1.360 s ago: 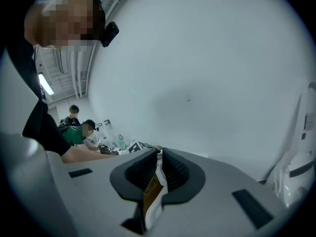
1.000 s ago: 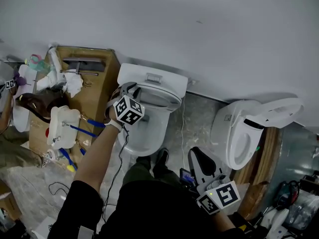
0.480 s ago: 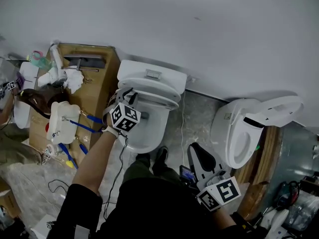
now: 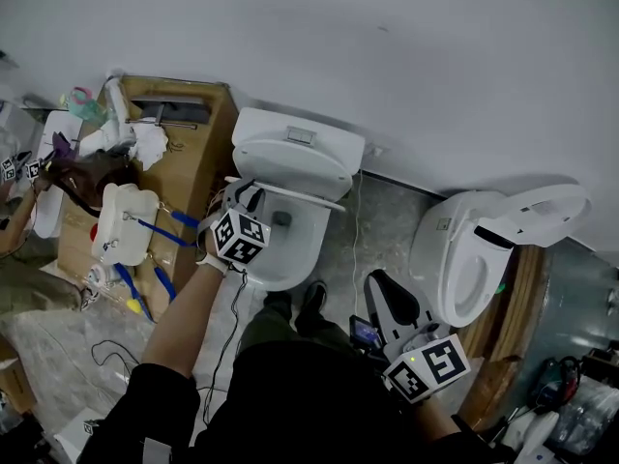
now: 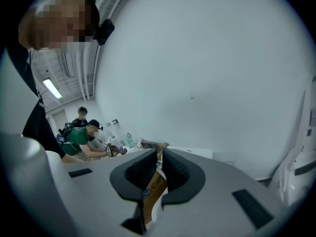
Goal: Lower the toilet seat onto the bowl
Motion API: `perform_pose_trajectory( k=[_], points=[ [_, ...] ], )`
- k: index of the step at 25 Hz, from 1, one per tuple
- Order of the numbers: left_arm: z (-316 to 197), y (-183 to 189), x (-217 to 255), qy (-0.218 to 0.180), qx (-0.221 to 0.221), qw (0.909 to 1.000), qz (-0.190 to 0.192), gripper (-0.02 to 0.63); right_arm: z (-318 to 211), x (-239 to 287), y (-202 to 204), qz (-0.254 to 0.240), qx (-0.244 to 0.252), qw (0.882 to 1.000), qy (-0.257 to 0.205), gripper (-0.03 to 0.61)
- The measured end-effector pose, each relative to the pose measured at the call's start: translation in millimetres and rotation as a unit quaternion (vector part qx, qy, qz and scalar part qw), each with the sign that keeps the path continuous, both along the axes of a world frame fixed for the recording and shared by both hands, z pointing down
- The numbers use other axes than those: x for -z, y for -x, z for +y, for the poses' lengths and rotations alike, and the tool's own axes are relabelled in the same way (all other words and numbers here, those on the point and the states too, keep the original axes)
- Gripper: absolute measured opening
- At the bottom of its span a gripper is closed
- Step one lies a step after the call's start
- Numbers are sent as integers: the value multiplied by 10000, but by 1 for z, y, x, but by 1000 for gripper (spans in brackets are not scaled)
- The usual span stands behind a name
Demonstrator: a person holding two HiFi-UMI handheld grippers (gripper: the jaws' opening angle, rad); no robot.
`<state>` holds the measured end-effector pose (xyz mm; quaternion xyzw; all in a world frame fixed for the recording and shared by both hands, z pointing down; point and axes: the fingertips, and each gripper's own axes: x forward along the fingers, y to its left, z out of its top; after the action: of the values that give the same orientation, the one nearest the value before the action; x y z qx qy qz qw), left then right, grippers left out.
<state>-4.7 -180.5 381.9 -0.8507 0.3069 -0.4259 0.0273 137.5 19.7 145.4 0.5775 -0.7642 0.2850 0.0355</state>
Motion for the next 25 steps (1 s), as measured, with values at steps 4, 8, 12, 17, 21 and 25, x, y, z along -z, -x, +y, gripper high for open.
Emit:
perform_pose_trajectory(
  k=[4,8,12,17,21,25],
  points=[
    [14,7,-3,25,85,10000,-8,103,10,-3,2,-31,91,10000,23,54],
    [29,16,-4,102,259,9996,86,99,20,-4,4,-56,177,9998,33,54],
    [45,22,-8,225,496,9983,228,75,35,-5,2,-71,241,9997,13,54],
    [62,28,-14,516,945,9928,525,77,50,-9,-2,-107,276,9996,37,54],
    [79,35,-22,494,1130,9914,437,77,61,-13,-7,-189,294,9994,65,54],
    [93,41,-28,455,1214,9911,295,77,72,-17,-11,-237,349,9991,82,54]
  ],
)
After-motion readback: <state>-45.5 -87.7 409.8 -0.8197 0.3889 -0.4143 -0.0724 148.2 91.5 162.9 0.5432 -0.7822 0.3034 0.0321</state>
